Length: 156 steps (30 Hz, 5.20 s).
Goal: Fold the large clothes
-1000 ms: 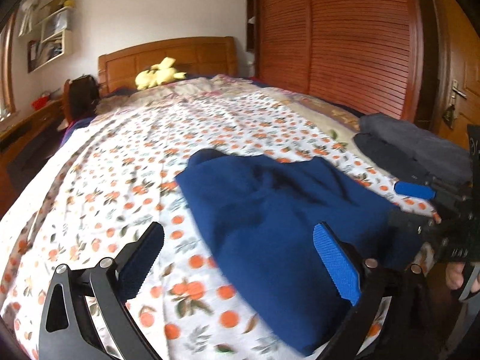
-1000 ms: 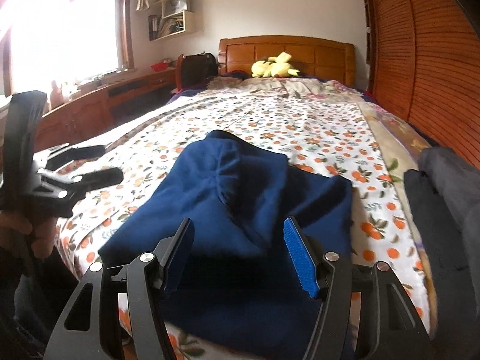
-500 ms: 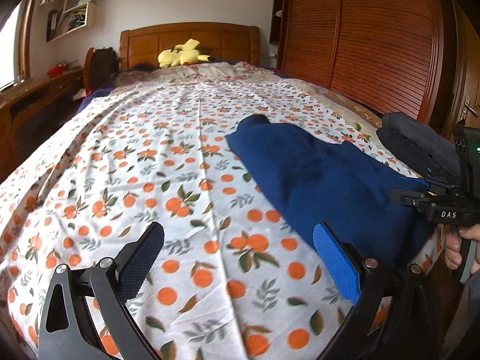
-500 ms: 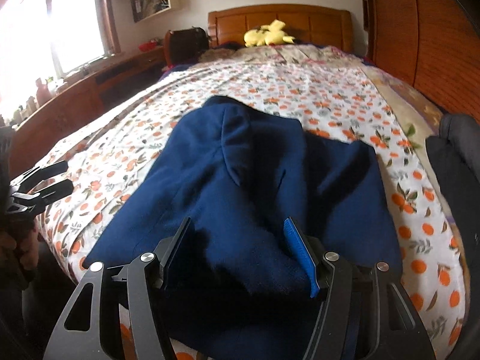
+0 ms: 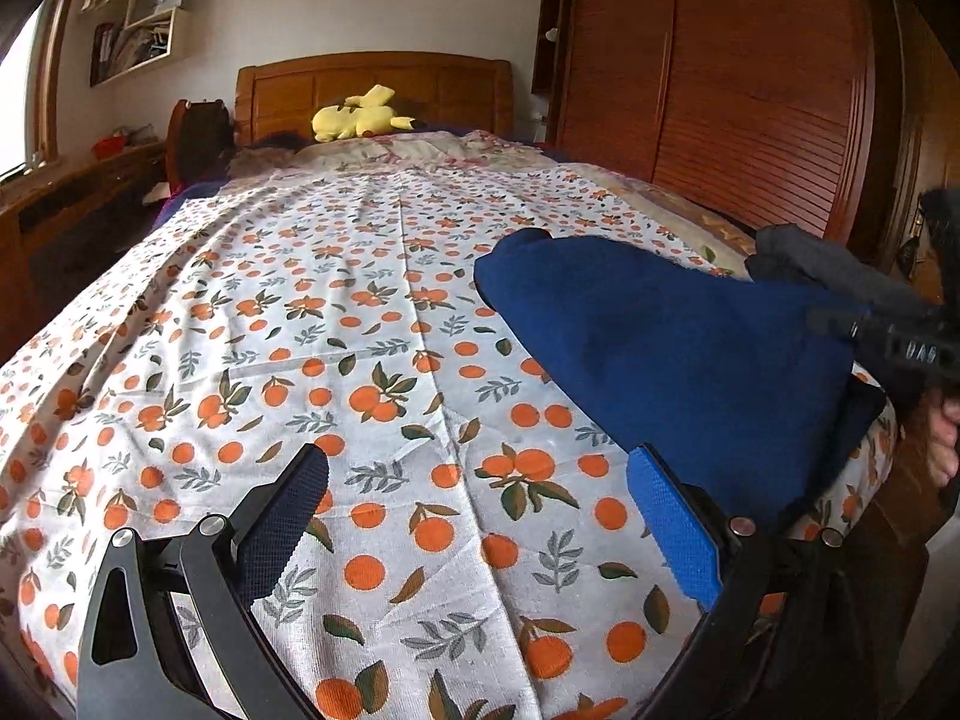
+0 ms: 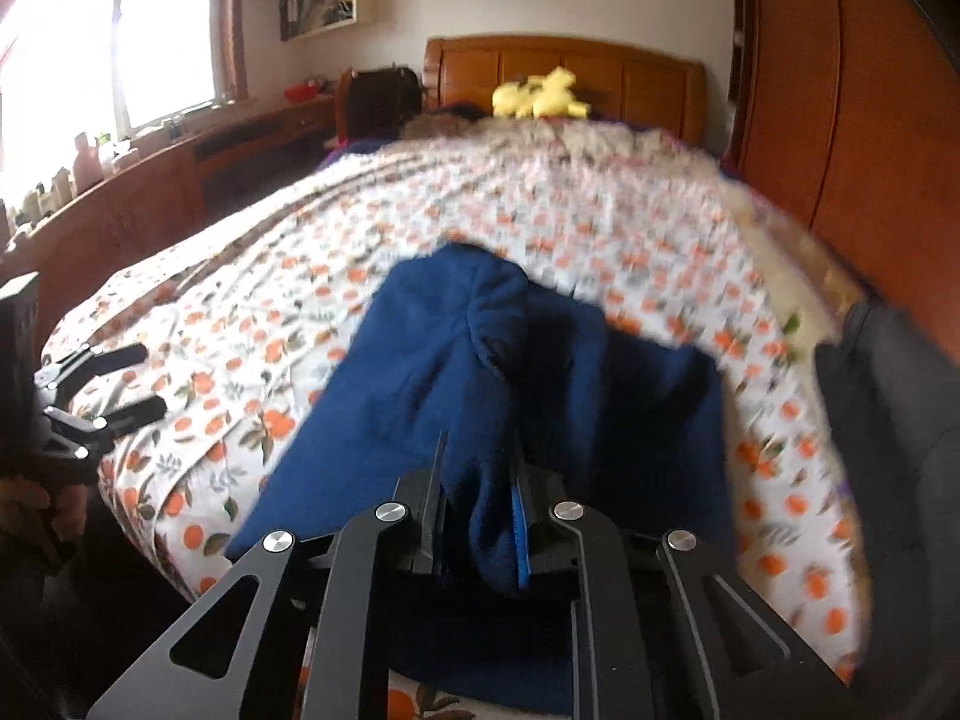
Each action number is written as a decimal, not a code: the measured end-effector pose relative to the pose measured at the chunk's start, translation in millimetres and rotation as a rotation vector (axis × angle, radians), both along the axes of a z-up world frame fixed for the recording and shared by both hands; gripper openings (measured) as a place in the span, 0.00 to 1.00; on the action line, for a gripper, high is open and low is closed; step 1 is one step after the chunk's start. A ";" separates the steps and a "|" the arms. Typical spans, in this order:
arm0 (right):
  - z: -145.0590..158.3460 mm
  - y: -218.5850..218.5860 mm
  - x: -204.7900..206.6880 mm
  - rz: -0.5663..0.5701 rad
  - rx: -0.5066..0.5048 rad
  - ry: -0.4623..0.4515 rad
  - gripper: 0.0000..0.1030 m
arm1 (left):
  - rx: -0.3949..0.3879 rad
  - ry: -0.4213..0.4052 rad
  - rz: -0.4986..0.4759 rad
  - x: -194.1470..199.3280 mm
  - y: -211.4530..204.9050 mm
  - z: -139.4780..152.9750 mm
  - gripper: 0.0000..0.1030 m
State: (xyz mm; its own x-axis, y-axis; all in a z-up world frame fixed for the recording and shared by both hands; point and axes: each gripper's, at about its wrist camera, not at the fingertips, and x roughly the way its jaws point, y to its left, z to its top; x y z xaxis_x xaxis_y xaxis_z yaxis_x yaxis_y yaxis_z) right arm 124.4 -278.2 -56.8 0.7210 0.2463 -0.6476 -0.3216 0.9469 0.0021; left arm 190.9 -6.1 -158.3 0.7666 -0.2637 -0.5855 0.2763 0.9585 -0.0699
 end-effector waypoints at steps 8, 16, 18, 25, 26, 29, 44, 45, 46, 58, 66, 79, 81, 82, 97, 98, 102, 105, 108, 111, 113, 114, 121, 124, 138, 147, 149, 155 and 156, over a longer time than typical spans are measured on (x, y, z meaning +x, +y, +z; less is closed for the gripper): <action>17.7 -47.6 -25.6 -0.145 -0.098 -0.068 0.13 | -0.009 -0.010 -0.029 -6.4 -14.4 7.7 0.97; -40.4 -90.1 -33.4 -0.245 -0.132 0.083 0.30 | 0.008 -0.012 -0.060 -7.2 -32.0 9.9 0.97; -34.9 -85.3 -36.4 -0.240 -0.148 0.059 0.40 | 0.010 -0.015 -0.061 -7.0 -35.2 11.3 0.97; 0.3 -58.7 -34.0 -0.158 -0.119 -0.056 0.44 | 0.008 -0.026 -0.072 -9.5 -44.3 16.8 0.97; 0.4 -53.9 -31.0 -0.142 -0.113 -0.056 0.44 | 0.008 -0.029 -0.074 -10.1 -44.9 17.3 0.97; -5.7 -36.0 -20.4 -0.093 -0.084 -0.033 0.44 | 0.006 -0.026 -0.074 -10.3 -46.3 17.3 0.97; -72.8 12.2 -19.5 0.013 0.021 0.134 0.44 | 0.014 -0.010 -0.063 -5.9 -44.4 9.0 0.97; -69.8 11.5 -22.0 0.010 0.020 0.126 0.44 | 0.015 -0.007 -0.064 -4.0 -46.1 8.1 0.97; -65.0 11.1 -25.8 0.007 0.007 0.114 0.44 | 0.016 -0.007 -0.067 -2.9 -47.6 7.7 0.97; -18.3 -82.0 -42.6 -0.262 -0.123 -0.044 0.57 | 0.027 -0.022 -0.140 37.4 -88.0 4.2 0.97; -42.6 -113.3 -28.9 -0.301 -0.025 0.035 0.57 | 0.048 -0.033 -0.191 75.1 -124.9 4.8 0.97; -82.6 -117.3 -26.7 -0.274 0.074 0.161 0.68 | 0.093 0.007 -0.177 175.3 -153.3 -6.5 0.97; -83.0 -116.7 -26.7 -0.265 0.082 0.161 0.67 | 0.110 0.010 -0.172 191.6 -157.1 -9.3 0.97; -83.3 -117.2 -27.3 -0.263 0.085 0.160 0.67 | 0.119 0.014 -0.170 199.2 -159.2 -10.9 0.97; -84.0 -119.0 -28.8 -0.248 0.105 0.148 0.67 | 0.164 0.098 -0.153 265.2 -175.0 -48.8 0.97; -84.0 -119.0 -28.8 -0.246 0.104 0.147 0.67 | 0.163 0.104 -0.154 267.1 -175.7 -50.9 0.97; -84.2 -122.0 -26.9 -0.237 0.119 0.150 0.68 | 0.164 0.109 -0.156 270.7 -177.3 -55.4 0.97; -85.9 -123.1 -25.8 -0.236 0.130 0.147 0.66 | 0.137 0.137 -0.172 273.5 -179.6 -57.5 0.85; -87.0 -121.6 -28.1 -0.214 0.162 0.151 0.52 | 0.088 0.171 -0.184 277.0 -181.2 -57.4 0.67; -87.5 -121.2 -29.4 -0.198 0.190 0.160 0.45 | 0.072 0.202 -0.201 279.0 -185.8 -56.7 0.49; -87.2 -125.3 -30.1 -0.177 0.215 0.162 0.36 | 0.082 0.213 -0.207 277.7 -189.5 -54.7 0.33; -86.5 -126.2 -31.3 -0.170 0.225 0.160 0.33 | 0.095 0.214 -0.212 275.9 -192.4 -51.7 0.20; -58.1 -131.3 -29.6 -0.130 0.229 0.087 0.15 | 0.122 0.094 -0.176 253.0 -197.7 -2.0 0.08; -35.4 -136.4 -25.0 -0.124 0.184 0.021 0.14 | 0.112 0.048 -0.167 241.8 -201.7 25.0 0.08; 85.6 -238.9 -15.8 -0.199 0.040 -0.235 0.11 | 0.033 -0.181 -0.192 219.2 -298.9 158.7 0.08; 145.5 -337.2 -42.4 -0.357 -0.061 -0.294 0.12 | -0.025 -0.255 -0.322 212.5 -440.2 226.4 0.09; 146.0 -357.2 -53.1 -0.390 -0.069 -0.282 0.12 | -0.029 -0.249 -0.353 208.5 -466.6 226.3 0.09; 122.7 -401.1 -76.4 -0.485 -0.067 -0.222 0.12 | -0.002 -0.185 -0.458 195.9 -550.7 197.3 0.10; 113.5 -409.7 -77.2 -0.508 -0.055 -0.200 0.12 | 0.005 -0.162 -0.468 198.4 -558.4 188.2 0.11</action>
